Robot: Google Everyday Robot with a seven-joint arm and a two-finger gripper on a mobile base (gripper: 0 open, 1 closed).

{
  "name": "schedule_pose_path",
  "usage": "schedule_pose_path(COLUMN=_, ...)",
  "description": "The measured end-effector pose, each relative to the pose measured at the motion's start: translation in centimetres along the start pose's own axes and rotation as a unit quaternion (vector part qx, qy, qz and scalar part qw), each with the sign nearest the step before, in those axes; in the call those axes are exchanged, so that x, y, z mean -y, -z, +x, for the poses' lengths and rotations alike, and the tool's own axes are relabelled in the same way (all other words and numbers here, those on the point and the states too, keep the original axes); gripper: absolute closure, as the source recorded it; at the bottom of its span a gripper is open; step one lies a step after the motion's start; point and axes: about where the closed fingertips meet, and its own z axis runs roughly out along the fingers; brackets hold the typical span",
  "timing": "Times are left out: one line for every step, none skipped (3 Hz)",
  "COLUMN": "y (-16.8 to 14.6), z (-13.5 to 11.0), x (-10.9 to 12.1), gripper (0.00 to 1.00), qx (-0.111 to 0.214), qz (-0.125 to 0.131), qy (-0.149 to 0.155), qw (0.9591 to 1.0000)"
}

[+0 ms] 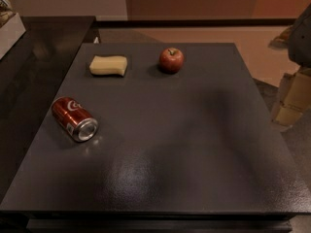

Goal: Place coke can upright

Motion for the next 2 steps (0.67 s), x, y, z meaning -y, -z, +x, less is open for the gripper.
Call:
schedule_pose_path(y=0.0, z=0.0, x=0.0, gripper=0.00, qx=0.000, qz=0.000, qy=0.000, qw=1.0000)
schedule_pose_path(y=0.0, z=-1.5, x=-0.4, gripper=0.00, qx=0.001, qz=0.003, qy=0.017, qw=0.9999)
